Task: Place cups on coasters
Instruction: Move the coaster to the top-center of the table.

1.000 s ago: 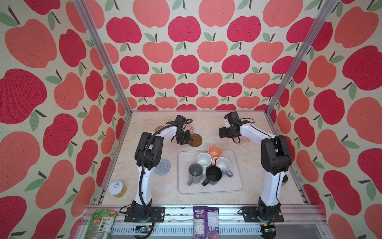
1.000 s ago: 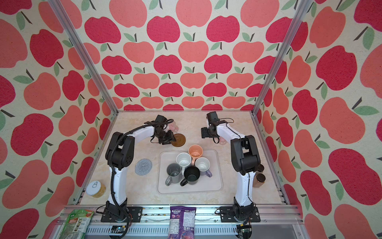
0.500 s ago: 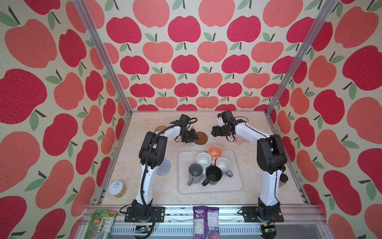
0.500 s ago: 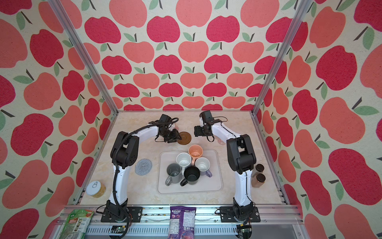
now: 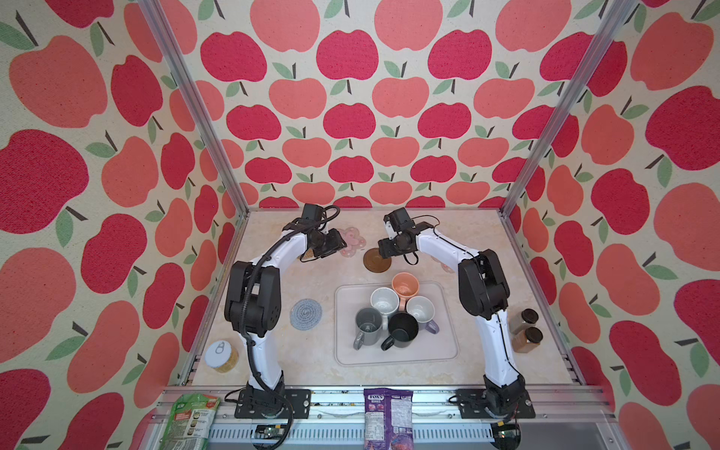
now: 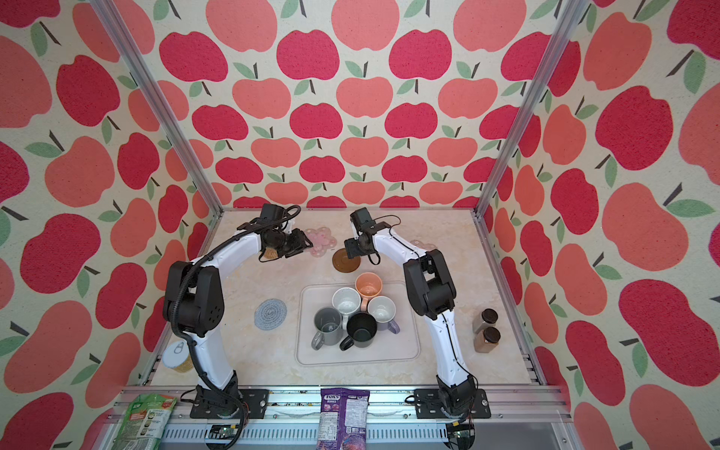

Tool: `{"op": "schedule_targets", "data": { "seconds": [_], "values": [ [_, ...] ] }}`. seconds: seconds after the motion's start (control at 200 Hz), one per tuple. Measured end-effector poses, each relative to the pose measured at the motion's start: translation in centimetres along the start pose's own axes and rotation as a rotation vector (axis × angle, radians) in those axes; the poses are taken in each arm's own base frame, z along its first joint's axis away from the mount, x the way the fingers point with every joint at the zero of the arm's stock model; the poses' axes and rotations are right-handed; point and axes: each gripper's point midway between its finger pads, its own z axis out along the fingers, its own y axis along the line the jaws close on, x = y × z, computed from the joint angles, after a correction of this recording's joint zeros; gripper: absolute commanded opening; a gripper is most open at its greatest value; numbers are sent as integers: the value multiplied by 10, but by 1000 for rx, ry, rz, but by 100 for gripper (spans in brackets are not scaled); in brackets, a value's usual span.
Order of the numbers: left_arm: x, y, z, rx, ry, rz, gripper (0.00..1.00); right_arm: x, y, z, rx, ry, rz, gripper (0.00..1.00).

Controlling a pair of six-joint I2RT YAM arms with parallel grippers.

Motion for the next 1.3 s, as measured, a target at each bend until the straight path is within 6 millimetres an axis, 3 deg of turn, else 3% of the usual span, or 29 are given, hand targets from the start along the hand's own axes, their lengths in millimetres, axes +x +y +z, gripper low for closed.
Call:
{"op": "schedule_targets", "data": {
  "seconds": [0.145, 0.41, 0.585, 1.041, 1.156, 1.301],
  "values": [
    [-7, 8, -18, -16, -43, -7, 50, 3, 0, 7, 52, 28, -39, 73],
    [1, 26, -17, -51, -29, -15, 50, 19, 7, 28, 99, 100, -96, 73],
    [0, 39, -22, -74, -36, -39, 51, 16, 5, 29, 123, 104, -102, 73],
    [0, 47, -26, -103, -43, -52, 51, 13, -11, 27, 211, 109, -106, 72],
    [2, 49, -26, -109, -32, -57, 51, 15, -22, 26, 219, 111, -83, 71],
    [6, 50, -26, -116, -20, -63, 51, 20, -52, 21, 243, 118, -13, 71]
  ]
}}
